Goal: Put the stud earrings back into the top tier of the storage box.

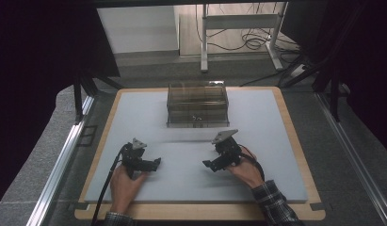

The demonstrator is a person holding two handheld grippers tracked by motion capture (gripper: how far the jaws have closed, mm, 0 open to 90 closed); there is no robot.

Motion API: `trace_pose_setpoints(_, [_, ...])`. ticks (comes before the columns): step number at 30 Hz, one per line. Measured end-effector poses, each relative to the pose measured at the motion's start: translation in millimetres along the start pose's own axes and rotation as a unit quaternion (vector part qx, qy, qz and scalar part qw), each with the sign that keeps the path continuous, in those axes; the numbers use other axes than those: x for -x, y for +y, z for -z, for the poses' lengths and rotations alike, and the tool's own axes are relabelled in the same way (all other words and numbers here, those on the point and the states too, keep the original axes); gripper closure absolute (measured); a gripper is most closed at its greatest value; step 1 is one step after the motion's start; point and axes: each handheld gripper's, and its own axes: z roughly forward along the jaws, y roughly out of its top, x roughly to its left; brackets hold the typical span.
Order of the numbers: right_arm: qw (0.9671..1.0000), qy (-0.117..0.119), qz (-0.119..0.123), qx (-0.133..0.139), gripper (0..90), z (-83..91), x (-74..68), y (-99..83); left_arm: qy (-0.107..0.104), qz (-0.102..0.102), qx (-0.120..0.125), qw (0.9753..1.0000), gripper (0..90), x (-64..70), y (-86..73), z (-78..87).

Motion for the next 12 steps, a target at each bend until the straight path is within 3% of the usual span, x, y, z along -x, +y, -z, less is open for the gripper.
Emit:
trace_pose_setpoints(5, [0.9999, -0.013, 0.000, 0.007, 3.3, -3.2, -1.3, -28.3, 0.000, 0.000, 0.000, 1.0000, 0.0, 0.0, 0.0, 0.0])
trace_pose_setpoints(7, [0.9997, -0.018, -0.002, 0.020, 3.3, -1.6, -1.4, -31.7, 0.001, -0.002, 0.000, 1.0000, 0.0, -0.2, 0.0, 0.0])
trace_pose_setpoints(12, [0.9997, -0.017, -0.003, 0.018, 3.3, -2.2, -1.1, -32.1, 0.000, -0.002, 0.000, 1.0000, 0.0, -0.1, -0.1, 0.0])
